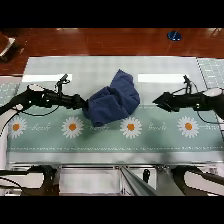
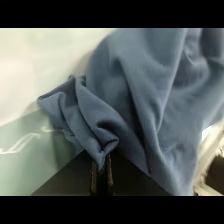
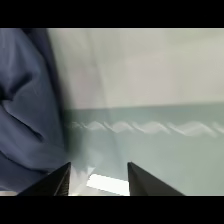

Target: Fold the shirts.

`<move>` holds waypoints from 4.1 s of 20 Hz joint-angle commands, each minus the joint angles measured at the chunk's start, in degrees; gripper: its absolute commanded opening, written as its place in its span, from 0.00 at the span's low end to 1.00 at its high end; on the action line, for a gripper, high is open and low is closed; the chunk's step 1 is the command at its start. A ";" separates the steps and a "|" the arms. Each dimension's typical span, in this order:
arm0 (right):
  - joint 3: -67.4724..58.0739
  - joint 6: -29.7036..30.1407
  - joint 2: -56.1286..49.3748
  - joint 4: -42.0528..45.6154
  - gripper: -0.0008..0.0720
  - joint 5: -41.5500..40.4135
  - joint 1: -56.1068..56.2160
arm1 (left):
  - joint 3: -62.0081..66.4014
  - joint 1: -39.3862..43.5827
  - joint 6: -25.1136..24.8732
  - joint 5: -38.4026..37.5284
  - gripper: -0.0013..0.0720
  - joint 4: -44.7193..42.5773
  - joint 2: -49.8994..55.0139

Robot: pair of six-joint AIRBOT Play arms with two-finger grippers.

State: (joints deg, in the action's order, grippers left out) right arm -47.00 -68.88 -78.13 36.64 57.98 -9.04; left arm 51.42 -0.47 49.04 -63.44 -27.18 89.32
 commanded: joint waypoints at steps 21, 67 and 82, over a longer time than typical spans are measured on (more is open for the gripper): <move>-50.31 -7.19 -18.08 8.33 0.04 11.37 12.72 | 15.10 -3.39 1.97 -1.51 0.05 16.96 -5.18; -41.44 -15.17 -17.62 19.39 0.58 3.08 0.31 | 31.17 5.60 26.69 11.43 0.71 -26.67 1.29; 22.97 -2.82 28.11 10.73 0.57 4.37 -24.41 | -26.97 -21.42 25.99 -1.44 0.71 -16.55 -30.12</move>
State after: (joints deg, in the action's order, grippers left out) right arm -32.25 -73.78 -55.33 51.79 63.07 -31.90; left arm 32.84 -17.67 77.87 -66.00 -53.63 61.71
